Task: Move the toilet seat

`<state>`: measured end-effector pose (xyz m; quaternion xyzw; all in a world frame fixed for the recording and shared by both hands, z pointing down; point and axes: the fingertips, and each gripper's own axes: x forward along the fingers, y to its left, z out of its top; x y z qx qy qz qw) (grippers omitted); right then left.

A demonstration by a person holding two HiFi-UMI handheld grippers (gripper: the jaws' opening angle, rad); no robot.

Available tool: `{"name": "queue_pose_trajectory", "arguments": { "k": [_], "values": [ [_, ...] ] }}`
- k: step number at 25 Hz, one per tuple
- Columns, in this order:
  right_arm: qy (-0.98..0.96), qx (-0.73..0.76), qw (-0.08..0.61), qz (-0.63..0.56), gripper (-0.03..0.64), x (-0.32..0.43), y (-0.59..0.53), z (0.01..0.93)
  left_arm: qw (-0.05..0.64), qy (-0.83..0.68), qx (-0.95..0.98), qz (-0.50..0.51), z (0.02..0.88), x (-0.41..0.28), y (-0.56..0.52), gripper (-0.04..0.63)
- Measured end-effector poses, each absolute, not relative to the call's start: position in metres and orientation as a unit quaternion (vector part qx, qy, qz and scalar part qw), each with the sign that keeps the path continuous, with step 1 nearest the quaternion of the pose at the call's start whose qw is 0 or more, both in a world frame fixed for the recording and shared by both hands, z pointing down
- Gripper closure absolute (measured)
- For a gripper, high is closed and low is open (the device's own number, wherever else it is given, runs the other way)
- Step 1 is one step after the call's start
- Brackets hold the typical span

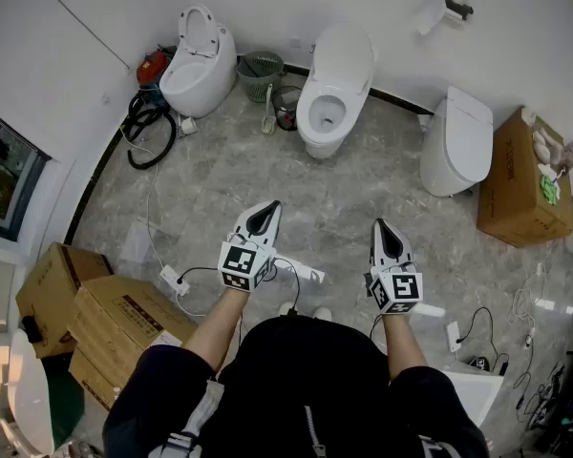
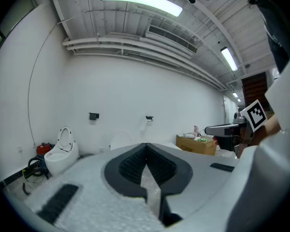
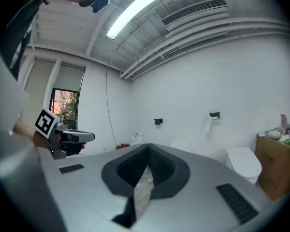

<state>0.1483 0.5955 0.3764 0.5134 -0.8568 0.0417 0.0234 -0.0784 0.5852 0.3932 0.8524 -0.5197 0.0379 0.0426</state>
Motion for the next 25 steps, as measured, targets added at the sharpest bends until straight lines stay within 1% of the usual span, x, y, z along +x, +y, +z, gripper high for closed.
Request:
{"name": "queue_pose_trajectory", "arguments": {
  "k": [17,25],
  "values": [
    [-0.842,0.536,0.014,0.053,0.614,0.122,0.581,0.383,0.06,-0.505,0.86,0.031,0.403,-0.106,0.56,0.588],
    [-0.843,0.534,0.011,0.063,0.614,0.133,0.514,0.398,0.066,-0.505,0.86,0.039,0.415,-0.095,0.495,0.588]
  ]
}}
